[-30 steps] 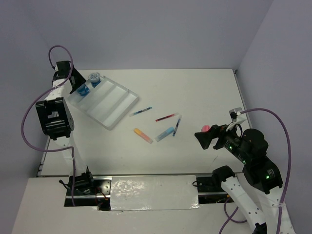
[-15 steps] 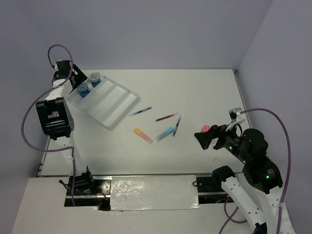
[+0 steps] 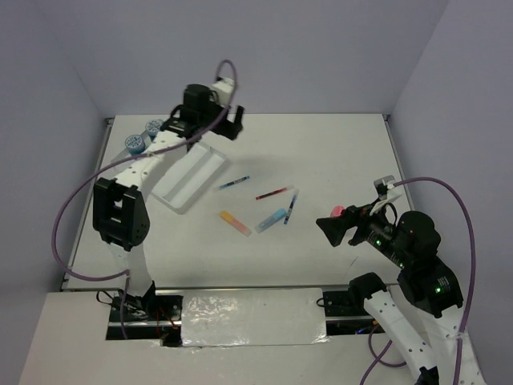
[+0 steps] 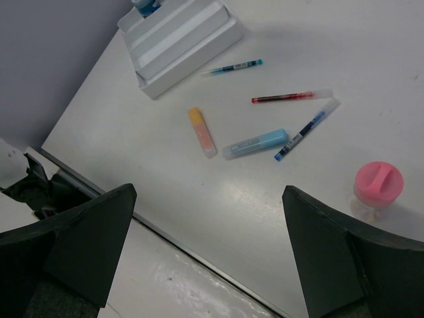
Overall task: Sort the stationery into containers
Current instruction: Pick up the pen from the center of the board.
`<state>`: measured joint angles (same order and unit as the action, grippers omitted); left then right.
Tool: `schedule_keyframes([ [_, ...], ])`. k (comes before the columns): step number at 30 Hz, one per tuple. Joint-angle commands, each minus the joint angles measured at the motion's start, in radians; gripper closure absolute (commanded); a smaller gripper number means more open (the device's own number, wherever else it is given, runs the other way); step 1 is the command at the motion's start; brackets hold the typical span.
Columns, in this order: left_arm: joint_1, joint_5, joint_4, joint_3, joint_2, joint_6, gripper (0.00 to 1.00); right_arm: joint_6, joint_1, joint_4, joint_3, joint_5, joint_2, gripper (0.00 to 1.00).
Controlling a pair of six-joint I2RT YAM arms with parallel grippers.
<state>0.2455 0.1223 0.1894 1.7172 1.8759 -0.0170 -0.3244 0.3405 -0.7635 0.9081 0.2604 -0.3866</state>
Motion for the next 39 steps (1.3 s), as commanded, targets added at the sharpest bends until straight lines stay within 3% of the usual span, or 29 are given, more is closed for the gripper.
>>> schedule_keyframes([
  [1, 0.099, 0.092, 0.097, 0.005, 0.018, 0.238, 0.01, -0.005, 0.003, 0.056, -0.005, 0.037, 0.0, 0.0],
  [6, 0.127, 0.18, 0.275, 0.107, 0.157, 0.255, 0.15, -0.001, 0.003, 0.035, 0.008, 0.04, 0.015, 0.0],
  [15, 0.159, 0.097, 0.369, 0.073, 0.246, 0.31, 0.25, 0.01, 0.003, 0.036, -0.006, 0.045, 0.041, 0.0],
  [27, 0.178, 0.077, 0.361, -0.022, 0.269, 0.301, 0.39, 0.038, 0.003, 0.023, -0.018, 0.037, 0.057, 0.0],
  [35, 0.178, 0.045, 0.363, -0.051, 0.336, 0.296, 0.41, 0.041, 0.003, 0.02, -0.017, 0.034, 0.077, 0.0],
  [37, 0.181, 0.028, 0.351, -0.073, 0.335, 0.298, 0.48, 0.044, 0.003, 0.02, -0.017, 0.031, 0.075, 0.0],
  [39, 0.182, 0.027, 0.352, -0.077, 0.335, 0.299, 0.63, 0.044, 0.003, 0.023, -0.017, 0.03, 0.075, 0.0],
])
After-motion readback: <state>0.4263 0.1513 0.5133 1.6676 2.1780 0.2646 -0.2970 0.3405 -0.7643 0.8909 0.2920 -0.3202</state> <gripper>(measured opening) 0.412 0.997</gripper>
